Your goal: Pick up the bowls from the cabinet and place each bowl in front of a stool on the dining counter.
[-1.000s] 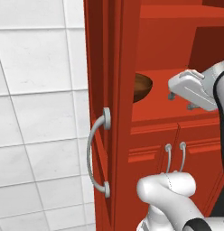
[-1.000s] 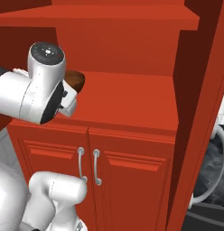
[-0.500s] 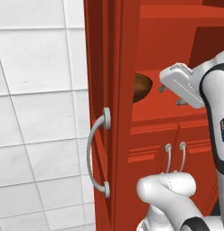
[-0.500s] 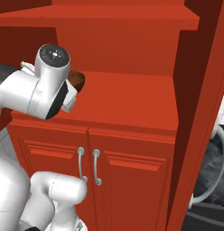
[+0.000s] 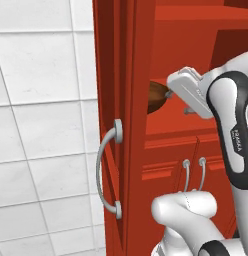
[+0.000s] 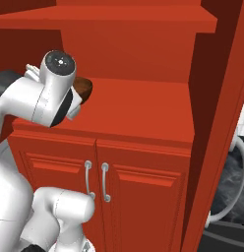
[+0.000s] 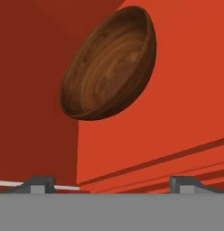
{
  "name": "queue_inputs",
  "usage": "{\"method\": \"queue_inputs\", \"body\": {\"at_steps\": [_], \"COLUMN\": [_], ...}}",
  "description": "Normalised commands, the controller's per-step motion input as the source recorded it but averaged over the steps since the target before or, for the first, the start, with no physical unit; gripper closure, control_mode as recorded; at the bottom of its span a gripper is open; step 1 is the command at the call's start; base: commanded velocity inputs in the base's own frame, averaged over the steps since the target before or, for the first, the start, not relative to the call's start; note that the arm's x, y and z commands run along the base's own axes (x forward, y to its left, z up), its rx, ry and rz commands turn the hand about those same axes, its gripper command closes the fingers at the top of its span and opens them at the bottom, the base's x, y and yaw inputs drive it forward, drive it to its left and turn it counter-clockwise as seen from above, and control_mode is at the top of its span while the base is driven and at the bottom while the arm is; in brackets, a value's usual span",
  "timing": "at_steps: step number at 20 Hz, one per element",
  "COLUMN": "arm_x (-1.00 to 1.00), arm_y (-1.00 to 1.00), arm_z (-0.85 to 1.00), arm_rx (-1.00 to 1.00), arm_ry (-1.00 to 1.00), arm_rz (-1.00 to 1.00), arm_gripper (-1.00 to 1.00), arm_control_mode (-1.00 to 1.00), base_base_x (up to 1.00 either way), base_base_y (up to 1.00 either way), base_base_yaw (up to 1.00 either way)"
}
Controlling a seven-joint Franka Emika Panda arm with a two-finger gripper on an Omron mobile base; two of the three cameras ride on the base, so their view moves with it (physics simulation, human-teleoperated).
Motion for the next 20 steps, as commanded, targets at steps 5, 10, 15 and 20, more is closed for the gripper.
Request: {"method": "queue_inputs", "body": {"at_steps": [5, 10, 15, 20], "arm_x": [0.38, 0.39, 0.37, 0.38], "arm_y": [0.02, 0.0, 0.09, 0.12], "arm_z": [-0.13, -0.17, -0.17, -0.08], "arm_rx": [0.0, 0.0, 0.0, 0.0], "arm_ry": [0.0, 0.0, 0.0, 0.0], "arm_rz": [0.0, 0.0, 0.0, 0.0], "arm_gripper": [-1.0, -1.0, -1.0, -1.0], "arm_control_mode": [-1.0, -1.0, -1.0, -1.0], "base_base_x": [0.0, 0.0, 0.0, 0.0], "base_base_y": [0.0, 0.0, 0.0, 0.0], "base_base_yaw": [0.0, 0.0, 0.0, 0.0]}}
